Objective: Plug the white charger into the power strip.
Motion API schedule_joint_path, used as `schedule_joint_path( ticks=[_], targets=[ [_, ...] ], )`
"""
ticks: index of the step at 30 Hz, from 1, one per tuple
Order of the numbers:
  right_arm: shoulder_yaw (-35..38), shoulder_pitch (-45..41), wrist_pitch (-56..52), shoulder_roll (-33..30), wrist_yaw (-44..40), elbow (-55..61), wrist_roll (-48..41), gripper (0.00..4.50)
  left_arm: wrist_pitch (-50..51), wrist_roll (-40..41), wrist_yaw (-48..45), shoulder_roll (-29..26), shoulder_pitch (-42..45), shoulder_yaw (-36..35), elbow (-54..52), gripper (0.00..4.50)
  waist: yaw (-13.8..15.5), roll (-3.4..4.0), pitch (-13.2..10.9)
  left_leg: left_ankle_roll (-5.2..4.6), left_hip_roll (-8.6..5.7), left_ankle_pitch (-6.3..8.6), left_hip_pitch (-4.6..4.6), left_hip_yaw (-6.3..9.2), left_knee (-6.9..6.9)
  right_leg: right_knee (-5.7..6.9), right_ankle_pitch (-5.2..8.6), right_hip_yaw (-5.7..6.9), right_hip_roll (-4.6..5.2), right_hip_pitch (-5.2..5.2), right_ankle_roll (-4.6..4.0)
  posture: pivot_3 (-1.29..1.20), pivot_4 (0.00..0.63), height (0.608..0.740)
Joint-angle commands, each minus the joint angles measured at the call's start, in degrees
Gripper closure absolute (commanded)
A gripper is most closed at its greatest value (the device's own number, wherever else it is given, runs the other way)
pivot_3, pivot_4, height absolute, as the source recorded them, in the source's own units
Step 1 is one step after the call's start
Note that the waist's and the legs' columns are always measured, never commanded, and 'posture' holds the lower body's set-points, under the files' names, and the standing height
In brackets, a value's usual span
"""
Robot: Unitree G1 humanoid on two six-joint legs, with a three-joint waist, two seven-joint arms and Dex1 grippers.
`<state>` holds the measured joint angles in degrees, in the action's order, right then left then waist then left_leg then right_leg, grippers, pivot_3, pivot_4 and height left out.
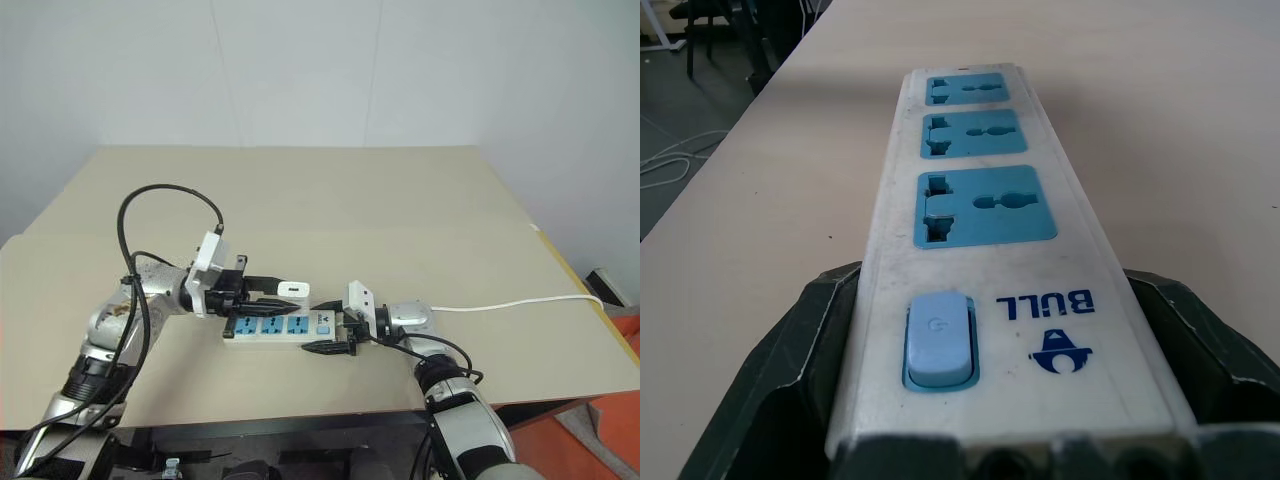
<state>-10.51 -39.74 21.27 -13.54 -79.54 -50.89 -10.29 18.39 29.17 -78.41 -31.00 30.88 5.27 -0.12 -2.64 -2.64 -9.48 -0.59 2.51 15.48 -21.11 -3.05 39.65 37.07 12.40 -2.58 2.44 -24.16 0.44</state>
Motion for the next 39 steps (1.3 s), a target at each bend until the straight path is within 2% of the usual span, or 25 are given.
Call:
schedule_joint_path(
  ticks=[1,20,39],
  targets=[
    [-0.8,1.0,-0.9,-0.7,0.6,-1.3,2.6,1.07,-2.1,-0.4,-1.1,0.8,0.3,0.8,0.9,3.53,0.0,0.00,0.0,0.00,0.00,0.00,0.00,0.00,0.00,0.00,0.00,0.00,0.00,0.00,0.00,0.00,0.150,0.740],
    [-0.7,1.3,-1.5,-0.9,0.9,-0.6,2.5,1.07,-12.0,-5.3,-1.9,3.4,-0.3,1.9,10.7,3.53,0.0,0.00,0.0,-0.01,0.02,0.00,-0.02,0.00,0.00,-0.02,0.00,0.01,0.00,-0.01,0.00,0.00,0.150,0.740],
    [-0.5,1.9,-2.3,-1.1,0.9,0.4,2.2,1.07,-13.9,-7.8,-2.7,3.8,-1.9,2.4,12.4,3.53,0.0,0.00,0.0,-0.02,0.03,0.01,-0.03,0.01,-0.05,-0.06,0.00,0.01,0.01,-0.03,0.00,0.00,0.150,0.740]
  ],
)
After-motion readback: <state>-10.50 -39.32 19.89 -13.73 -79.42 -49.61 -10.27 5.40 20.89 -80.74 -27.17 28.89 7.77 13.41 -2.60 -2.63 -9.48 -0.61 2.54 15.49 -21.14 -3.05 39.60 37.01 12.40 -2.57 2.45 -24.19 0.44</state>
